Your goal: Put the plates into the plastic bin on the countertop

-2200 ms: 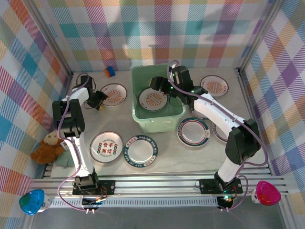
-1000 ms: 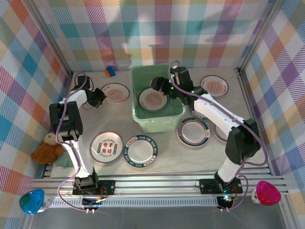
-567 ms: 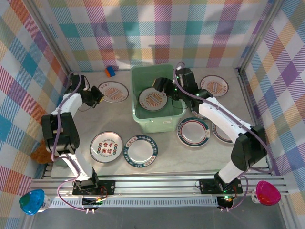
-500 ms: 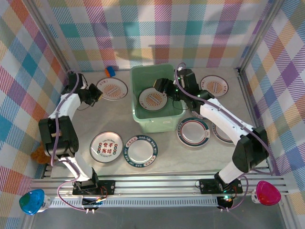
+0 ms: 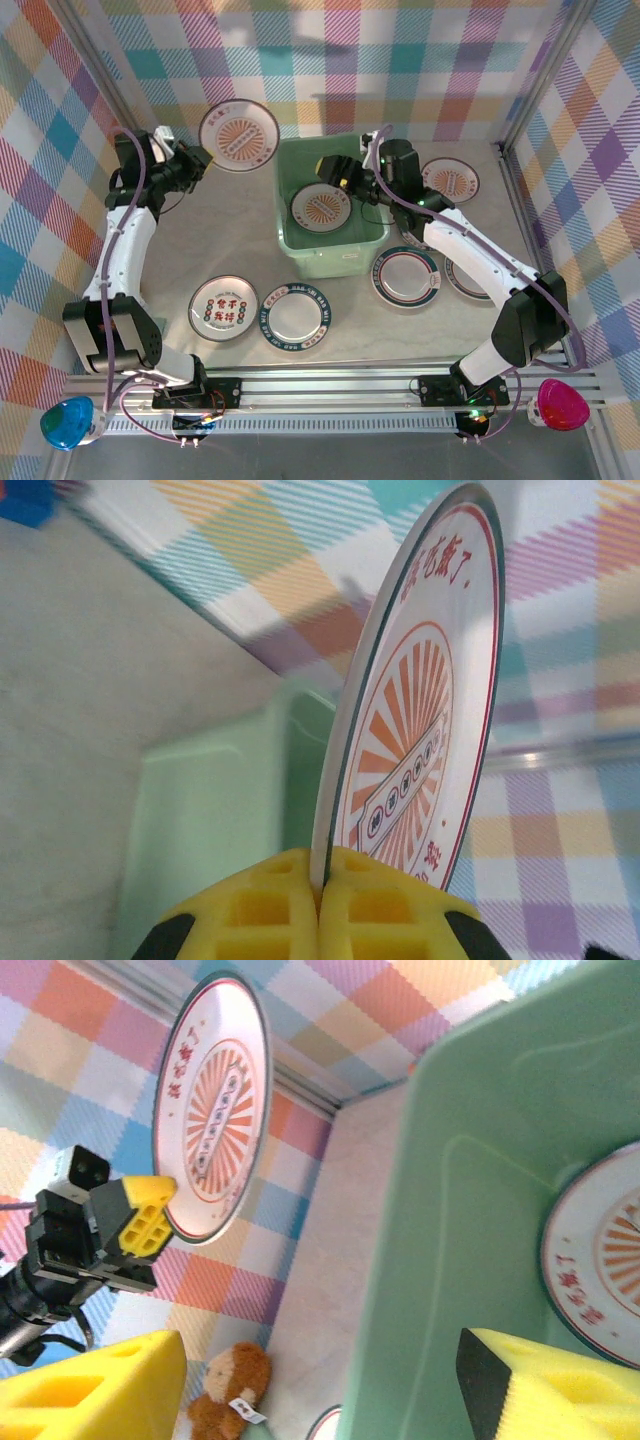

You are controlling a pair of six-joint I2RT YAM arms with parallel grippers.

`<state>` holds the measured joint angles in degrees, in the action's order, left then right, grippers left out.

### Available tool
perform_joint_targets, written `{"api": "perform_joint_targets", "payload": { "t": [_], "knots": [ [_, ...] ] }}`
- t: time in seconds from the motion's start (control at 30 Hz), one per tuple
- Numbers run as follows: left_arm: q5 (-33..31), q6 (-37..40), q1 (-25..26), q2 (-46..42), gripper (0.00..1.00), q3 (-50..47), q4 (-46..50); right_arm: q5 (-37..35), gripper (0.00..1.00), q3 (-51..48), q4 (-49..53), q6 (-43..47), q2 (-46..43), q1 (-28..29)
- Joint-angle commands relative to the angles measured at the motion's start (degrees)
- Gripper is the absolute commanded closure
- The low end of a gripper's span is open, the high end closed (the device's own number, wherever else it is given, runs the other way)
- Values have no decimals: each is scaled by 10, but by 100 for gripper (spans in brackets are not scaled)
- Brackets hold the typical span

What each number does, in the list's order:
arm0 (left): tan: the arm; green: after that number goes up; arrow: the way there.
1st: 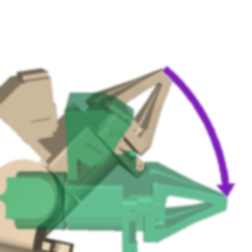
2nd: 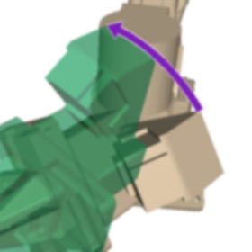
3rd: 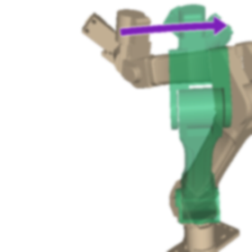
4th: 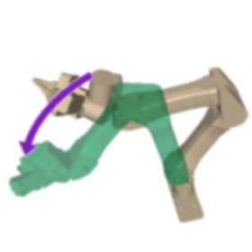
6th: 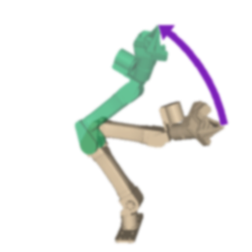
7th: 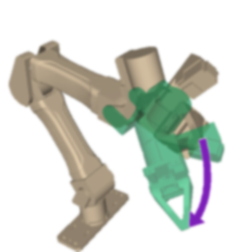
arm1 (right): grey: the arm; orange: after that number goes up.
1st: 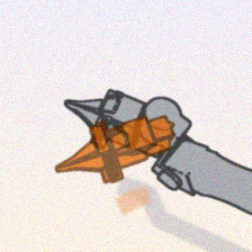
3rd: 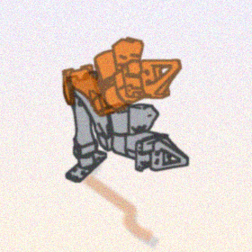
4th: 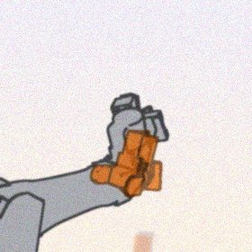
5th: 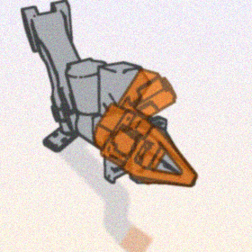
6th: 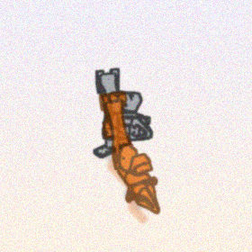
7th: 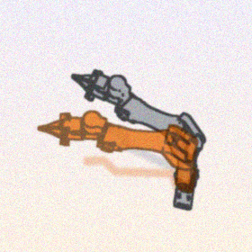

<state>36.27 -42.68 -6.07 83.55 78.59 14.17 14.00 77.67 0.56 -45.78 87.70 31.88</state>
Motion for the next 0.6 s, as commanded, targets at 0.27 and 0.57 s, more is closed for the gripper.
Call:
{"api": "perform_joint_targets", "payload": {
  "t": [0.27, 0.57],
  "knots": [
    [42, -13, 111, -21, 100, 27, -62, 1, 33, 14, -79, -44, 15, 1],
    [45, 4, 136, -5, 100, 38, -50, -37, 41, -16, -103, -91, 14, 0]
  ]
}}
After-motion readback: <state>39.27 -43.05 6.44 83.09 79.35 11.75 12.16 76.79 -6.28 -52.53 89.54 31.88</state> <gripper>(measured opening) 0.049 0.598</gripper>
